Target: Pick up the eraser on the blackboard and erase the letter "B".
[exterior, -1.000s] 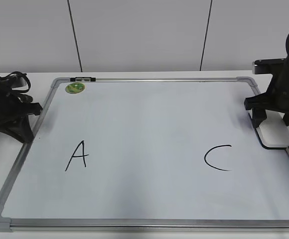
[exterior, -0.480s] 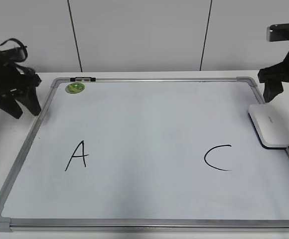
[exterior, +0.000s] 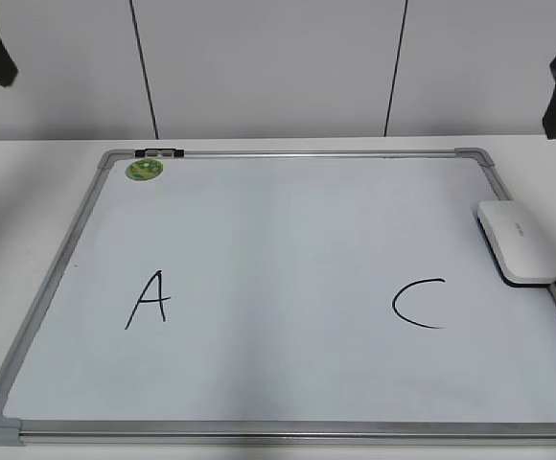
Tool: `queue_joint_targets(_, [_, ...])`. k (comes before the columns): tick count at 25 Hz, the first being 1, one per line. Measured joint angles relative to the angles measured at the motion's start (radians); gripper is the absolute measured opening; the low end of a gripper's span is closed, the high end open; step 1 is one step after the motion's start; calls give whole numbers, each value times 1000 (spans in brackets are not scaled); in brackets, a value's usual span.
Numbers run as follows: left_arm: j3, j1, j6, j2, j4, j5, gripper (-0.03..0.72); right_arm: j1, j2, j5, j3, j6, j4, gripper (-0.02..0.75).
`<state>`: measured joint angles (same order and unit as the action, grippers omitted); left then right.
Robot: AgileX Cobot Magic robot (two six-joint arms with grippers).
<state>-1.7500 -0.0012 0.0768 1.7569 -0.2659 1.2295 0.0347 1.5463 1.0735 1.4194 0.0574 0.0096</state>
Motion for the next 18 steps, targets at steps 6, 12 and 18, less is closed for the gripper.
queue_joint_targets(6, [137, 0, -7, -323, 44, 12, 431, 0, -149, 82, 0, 26, 54, 594])
queue_joint_targets(12, [345, 0, -11, -668, 66, 25, 431, 0, -319, 159, 0, 34, 57, 594])
queue_joint_targets(18, [542, -4, -35, -928, 66, 31, 431, 0, -542, 181, -24, 36, 36, 594])
